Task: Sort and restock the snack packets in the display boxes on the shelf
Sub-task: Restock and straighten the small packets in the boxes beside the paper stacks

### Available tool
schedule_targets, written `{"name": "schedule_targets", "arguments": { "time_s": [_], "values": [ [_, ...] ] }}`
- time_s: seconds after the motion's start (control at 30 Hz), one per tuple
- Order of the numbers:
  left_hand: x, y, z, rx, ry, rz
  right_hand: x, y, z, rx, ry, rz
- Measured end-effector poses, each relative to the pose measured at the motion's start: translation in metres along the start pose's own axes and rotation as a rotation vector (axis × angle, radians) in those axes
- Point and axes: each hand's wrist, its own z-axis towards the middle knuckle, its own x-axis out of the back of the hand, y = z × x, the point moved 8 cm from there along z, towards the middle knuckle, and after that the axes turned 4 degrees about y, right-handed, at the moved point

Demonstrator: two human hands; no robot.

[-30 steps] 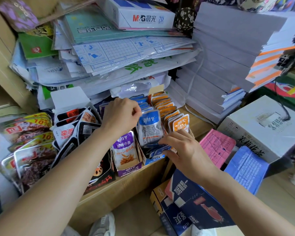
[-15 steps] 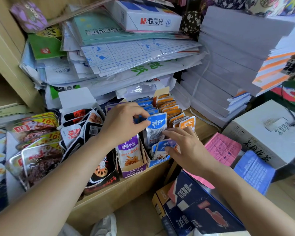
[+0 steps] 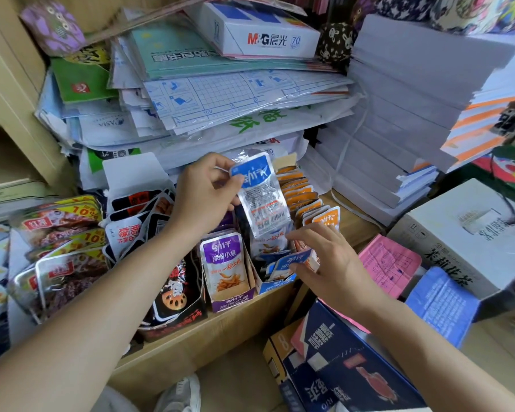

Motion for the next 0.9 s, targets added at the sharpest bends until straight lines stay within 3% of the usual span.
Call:
{"name": "schedule_targets", "arguments": {
  "time_s": [0.13, 0.33, 0.43, 0.53, 0.73, 0.9],
  "values": [
    [0.000, 0.004, -0.006, 0.046, -0.018, -0.123, 0.004, -0.006, -0.004, 0.042, 0.002, 0.002],
    [-0.001, 0.018, -0.015, 0.022, -0.056, -0.161, 0.017, -0.007, -0.005, 0.001, -0.060, 0.203],
    [0.005, 0.024, -0.021, -0.006, 0.018, -0.122, 0.038, -0.008, -0.004, -0.062, 0.144, 0.359],
    [0.002, 0.030, -0.028, 0.013, 0.040, -0.184, 0.057, -0.013, 0.000, -0.067, 0.354, 0.328],
    [-0.029, 0.040, -0.043, 0.092, -0.191, -0.425, 0.051, -0.021, 0.008, -0.049, 0.331, 0.228],
    [-0.044, 0.040, -0.047, 0.086, -0.343, -0.467, 0.055, -0.016, 0.010, -0.052, 0.372, 0.266]
  ]
}}
